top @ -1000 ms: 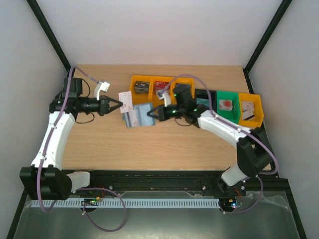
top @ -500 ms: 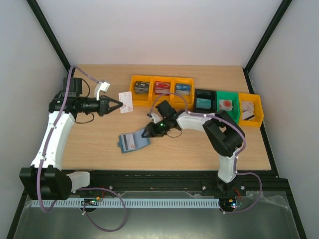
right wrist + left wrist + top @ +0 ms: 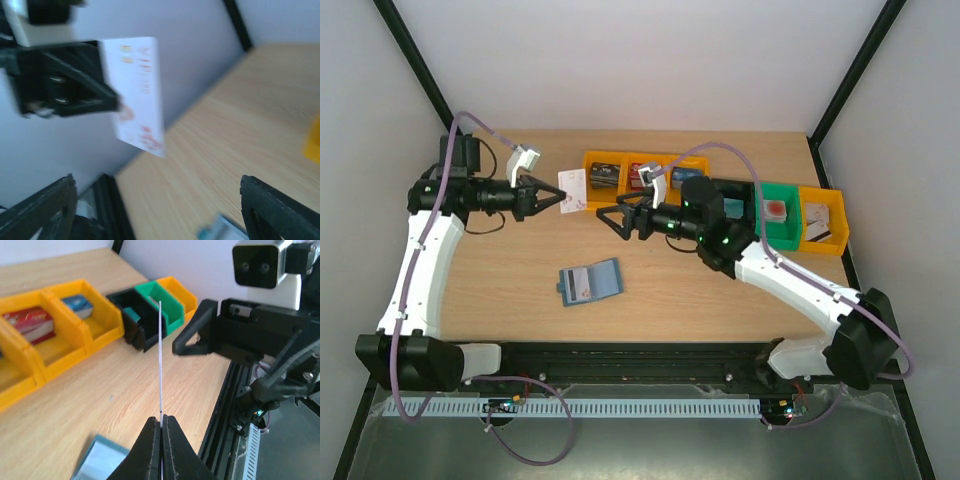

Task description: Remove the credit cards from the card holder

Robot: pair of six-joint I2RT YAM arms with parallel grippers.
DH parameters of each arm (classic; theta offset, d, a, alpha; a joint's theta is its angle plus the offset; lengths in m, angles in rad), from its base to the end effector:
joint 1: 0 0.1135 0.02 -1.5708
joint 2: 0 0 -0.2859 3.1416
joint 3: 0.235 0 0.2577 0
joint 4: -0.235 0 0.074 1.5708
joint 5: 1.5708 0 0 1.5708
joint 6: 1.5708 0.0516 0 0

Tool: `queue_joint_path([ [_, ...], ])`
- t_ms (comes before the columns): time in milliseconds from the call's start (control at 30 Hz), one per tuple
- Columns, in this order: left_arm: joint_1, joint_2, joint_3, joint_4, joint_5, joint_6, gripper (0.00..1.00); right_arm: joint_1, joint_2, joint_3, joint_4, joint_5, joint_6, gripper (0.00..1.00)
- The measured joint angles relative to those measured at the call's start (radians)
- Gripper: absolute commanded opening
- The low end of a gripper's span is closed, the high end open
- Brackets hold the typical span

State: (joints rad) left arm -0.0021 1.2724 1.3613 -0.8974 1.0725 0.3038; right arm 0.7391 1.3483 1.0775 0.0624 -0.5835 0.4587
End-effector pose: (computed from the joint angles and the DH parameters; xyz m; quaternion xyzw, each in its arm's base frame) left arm 0.2483 -0.0458 0.3974 0.3094 0.7597 -0.4208 0.3874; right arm 0.2240 0.2426 0.3589 -0.2833 0.7114 0.5245 0.3722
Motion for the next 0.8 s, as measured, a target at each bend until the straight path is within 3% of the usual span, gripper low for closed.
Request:
queue_joint_path([
  [133,-0.032,0.005,0.08,0.013,0.056,-0.03,0.02,0.033,0.009,-0.115,0.442,-0.052,0.175,0.83],
  [200,-0.044,0.005,0.093,0.026,0.09,-0.058,0.02,0.033,0.069,-0.129,0.584,-0.061,0.251,0.79],
  [267,-0.054,0.005,0.094,0.04,0.117,-0.083,0.02,0.037,0.13,-0.129,0.692,-0.068,0.315,0.62],
  [400,-0.06,0.009,0.094,0.056,0.141,-0.115,0.02,0.052,0.184,-0.125,0.81,-0.096,0.389,0.1],
  [433,-0.06,0.01,0.093,0.058,0.143,-0.118,0.02,0.056,0.187,-0.125,0.834,-0.103,0.407,0.03],
  [567,-0.06,0.011,0.093,0.07,0.16,-0.132,0.02,0.063,0.183,-0.125,0.902,-0.126,0.443,0.02],
  [600,-0.06,0.011,0.093,0.072,0.162,-0.132,0.11,0.063,0.182,-0.125,0.903,-0.132,0.444,0.02],
  [667,-0.06,0.011,0.092,0.07,0.161,-0.13,0.6,0.056,0.174,-0.124,0.883,-0.144,0.429,0.02],
  [700,-0.06,0.011,0.091,0.064,0.151,-0.121,0.71,0.052,0.165,-0.118,0.846,-0.159,0.408,0.02],
  [800,-0.056,0.011,0.093,0.018,0.121,-0.061,0.8,0.025,0.14,-0.014,0.552,-0.23,0.247,0.02],
])
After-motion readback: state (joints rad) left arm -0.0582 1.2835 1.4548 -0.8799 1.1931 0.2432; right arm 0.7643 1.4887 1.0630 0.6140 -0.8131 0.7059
